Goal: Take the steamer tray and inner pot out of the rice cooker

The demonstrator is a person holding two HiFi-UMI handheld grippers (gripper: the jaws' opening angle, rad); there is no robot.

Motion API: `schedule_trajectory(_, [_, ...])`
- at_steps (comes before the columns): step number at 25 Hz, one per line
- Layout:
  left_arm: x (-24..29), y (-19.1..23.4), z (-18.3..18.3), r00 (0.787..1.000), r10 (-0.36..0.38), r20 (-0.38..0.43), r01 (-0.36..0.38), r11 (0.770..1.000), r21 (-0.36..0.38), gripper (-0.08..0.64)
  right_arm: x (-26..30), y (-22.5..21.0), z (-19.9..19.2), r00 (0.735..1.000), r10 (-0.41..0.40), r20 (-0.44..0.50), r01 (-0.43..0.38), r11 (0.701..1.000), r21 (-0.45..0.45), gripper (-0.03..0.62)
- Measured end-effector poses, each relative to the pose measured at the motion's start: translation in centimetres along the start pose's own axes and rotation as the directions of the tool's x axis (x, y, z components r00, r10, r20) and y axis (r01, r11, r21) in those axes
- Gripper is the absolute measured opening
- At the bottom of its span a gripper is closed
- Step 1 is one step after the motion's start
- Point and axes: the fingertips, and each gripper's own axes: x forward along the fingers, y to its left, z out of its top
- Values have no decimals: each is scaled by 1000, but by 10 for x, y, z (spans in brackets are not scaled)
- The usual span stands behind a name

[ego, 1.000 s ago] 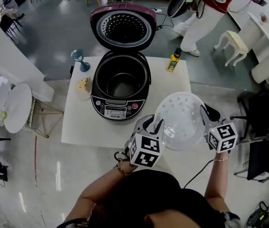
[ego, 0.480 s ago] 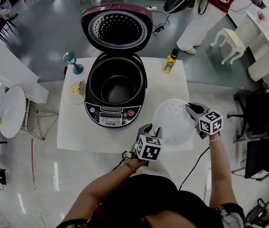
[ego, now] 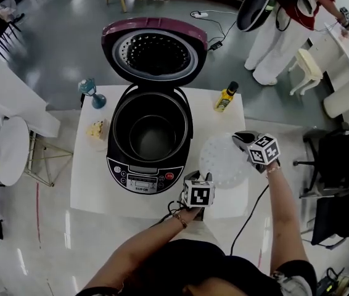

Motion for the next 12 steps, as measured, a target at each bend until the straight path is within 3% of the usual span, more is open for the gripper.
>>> schedule_trajectory(4, [17,9,24,999,36,30,-35,998,-53,118,22,-26,13,998,64,-6,-64,997,34,44])
schedule_trajectory(12, [53,37,50,992,123,38,-115,978,-177,114,69,-61,24,993,116,-28,-114,992,51,46])
